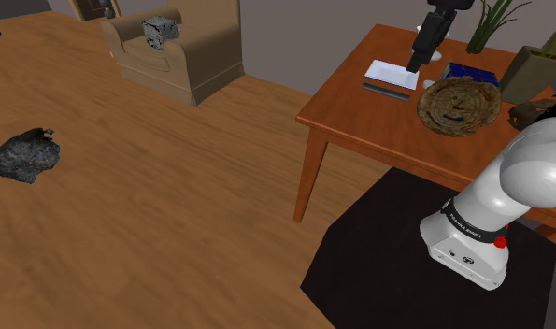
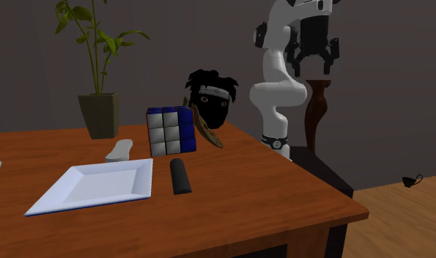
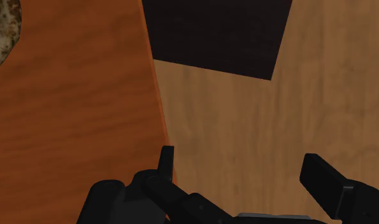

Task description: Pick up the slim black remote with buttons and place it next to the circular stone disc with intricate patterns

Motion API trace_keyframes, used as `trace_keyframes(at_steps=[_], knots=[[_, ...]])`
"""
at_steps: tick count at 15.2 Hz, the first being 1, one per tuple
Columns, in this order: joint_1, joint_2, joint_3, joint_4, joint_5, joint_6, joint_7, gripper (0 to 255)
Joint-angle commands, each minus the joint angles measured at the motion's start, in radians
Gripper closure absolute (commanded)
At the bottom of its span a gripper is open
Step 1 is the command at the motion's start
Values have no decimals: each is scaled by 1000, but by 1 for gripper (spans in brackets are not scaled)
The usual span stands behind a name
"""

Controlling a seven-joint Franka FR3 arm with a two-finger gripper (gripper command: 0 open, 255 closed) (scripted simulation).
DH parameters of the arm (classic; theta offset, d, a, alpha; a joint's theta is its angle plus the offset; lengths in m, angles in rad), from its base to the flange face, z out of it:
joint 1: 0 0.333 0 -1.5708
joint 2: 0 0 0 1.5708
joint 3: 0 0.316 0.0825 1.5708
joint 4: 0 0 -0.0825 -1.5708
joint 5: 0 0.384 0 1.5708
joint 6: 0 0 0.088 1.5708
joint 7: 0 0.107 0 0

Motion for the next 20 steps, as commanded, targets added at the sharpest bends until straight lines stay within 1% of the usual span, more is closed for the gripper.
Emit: trace_keyframes(at_steps=[1, 6, 11, 16, 20], knots=[[0, 0, 0, 0, 0, 0, 0, 0], [-34, 56, -76, -56, -79, 115, -110, 0], [-69, 147, -152, -80, -149, 239, -214, 0], [-97, 269, -229, -71, -204, 368, -312, 0], [-114, 386, -289, -39, -231, 467, -391, 0]])
